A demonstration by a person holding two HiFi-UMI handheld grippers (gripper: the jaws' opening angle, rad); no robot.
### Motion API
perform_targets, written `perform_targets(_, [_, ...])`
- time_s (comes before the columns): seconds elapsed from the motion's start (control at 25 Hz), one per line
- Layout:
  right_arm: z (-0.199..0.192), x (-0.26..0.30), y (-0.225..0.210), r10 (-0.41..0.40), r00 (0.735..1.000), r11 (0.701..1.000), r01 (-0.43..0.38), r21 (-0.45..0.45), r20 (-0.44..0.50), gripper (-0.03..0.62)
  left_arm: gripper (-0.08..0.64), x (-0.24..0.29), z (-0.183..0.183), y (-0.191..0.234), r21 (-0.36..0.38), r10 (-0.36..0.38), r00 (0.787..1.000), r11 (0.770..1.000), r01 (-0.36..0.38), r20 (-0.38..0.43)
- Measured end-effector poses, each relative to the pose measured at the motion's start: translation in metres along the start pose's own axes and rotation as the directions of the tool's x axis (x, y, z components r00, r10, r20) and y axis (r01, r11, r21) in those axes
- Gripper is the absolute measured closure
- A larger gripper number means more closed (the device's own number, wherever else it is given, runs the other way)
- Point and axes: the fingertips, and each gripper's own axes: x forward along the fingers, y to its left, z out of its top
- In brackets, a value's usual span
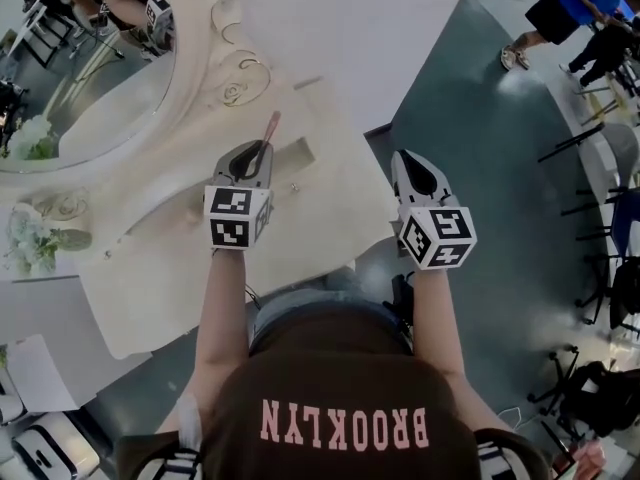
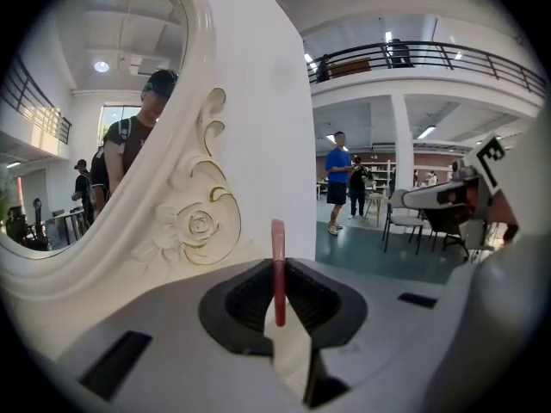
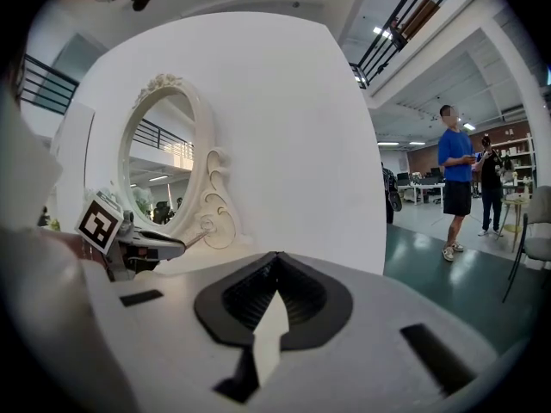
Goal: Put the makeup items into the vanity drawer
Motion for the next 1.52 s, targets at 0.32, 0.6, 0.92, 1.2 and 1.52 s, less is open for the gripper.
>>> perform_targets(0.32, [-0.014,-0.005,0.001,-0.023,0.999,1.0,0.023,0.0,-0.034,0.594,0.52,0.006,-0.029,-0.01,0.066,-0.049,0.995,0.996,0.055,-0.085])
perform_targets(0.6, [-0.026,-0.003,0.001,-0.022,0.998,1.0,0.022,0.003,-0.067,0.594,0.52,0.019,-0.062,-0.02,0.052,-0.101,0.981,0.992,0.111,-0.165])
perform_targets(0.92, [-0.033,0.001,-0.003,-0.017,0.996,1.0,0.018,0.01,-0.089,0.594,0.52,0.031,-0.085,-0.023,0.092,-0.105,0.963,0.987,0.131,-0.249])
perform_targets(1.2, [-0.031,0.004,-0.004,-0.008,0.996,1.0,0.008,0.005,-0.092,0.594,0.52,0.035,-0.087,-0.024,0.148,-0.067,0.962,0.983,0.109,-0.265])
perform_targets(1.52, [-0.029,0.006,-0.003,0.007,0.996,1.0,-0.007,-0.007,-0.087,0.594,0.459,0.034,-0.086,-0.02,0.133,-0.047,0.966,0.988,0.083,-0.254])
